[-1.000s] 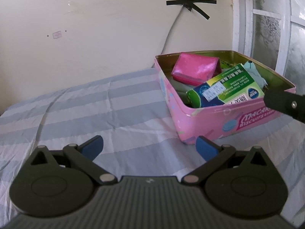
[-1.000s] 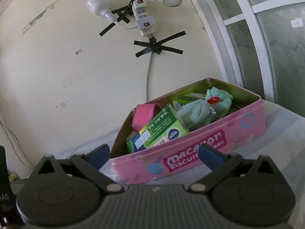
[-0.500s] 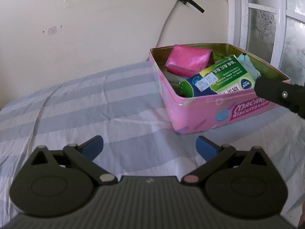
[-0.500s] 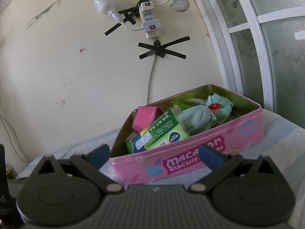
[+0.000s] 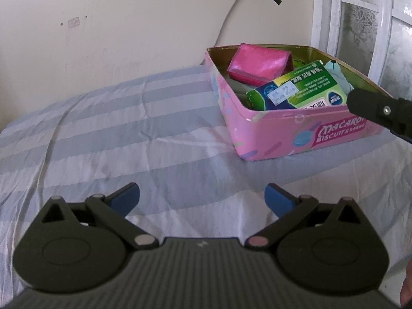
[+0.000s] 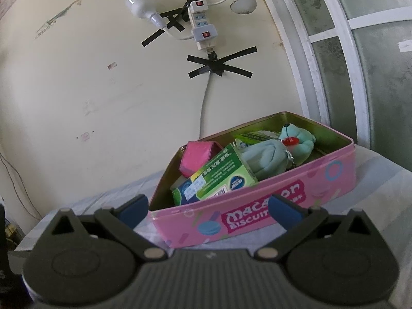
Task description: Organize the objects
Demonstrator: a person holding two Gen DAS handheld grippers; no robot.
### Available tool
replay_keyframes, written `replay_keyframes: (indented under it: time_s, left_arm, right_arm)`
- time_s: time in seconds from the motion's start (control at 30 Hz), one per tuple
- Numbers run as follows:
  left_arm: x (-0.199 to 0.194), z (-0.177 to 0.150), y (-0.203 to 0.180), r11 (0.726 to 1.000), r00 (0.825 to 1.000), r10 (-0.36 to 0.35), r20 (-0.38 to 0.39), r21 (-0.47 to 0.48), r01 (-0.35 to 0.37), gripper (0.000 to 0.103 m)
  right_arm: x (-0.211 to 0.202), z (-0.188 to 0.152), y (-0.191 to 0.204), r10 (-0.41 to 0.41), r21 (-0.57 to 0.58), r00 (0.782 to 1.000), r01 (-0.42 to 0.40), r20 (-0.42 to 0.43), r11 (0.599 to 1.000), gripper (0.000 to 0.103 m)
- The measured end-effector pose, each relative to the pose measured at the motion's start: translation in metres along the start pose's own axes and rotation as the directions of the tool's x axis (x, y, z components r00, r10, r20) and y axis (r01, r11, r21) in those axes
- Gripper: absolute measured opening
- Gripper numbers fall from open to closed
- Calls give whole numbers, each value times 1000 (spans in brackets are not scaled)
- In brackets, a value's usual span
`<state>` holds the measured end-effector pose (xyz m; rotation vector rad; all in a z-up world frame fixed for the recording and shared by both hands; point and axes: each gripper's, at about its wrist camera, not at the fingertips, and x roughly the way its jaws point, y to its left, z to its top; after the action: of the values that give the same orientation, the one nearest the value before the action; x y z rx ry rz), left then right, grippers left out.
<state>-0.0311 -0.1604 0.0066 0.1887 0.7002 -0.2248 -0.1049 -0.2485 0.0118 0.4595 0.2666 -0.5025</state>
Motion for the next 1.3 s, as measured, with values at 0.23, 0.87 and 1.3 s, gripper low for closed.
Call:
replay_keyframes:
  time_s: [0.23,0.87,1.3]
  left_arm:
    - [-4,-1,2,999,999,35,33,1,-35,103]
    - [-7,0,6,992,990,122,64,7,-123,103]
    - [-2,-2,12,995,994,100,36,-9,-100,103]
  right_arm:
    - [1,-2,-2,2,13,1000,-2,-8,1000,103]
    - [0,-2,-1,8,8,1000,-8,-10,1000,103]
    - [0,-5,5,12,5,1000,-12,-18,1000,103]
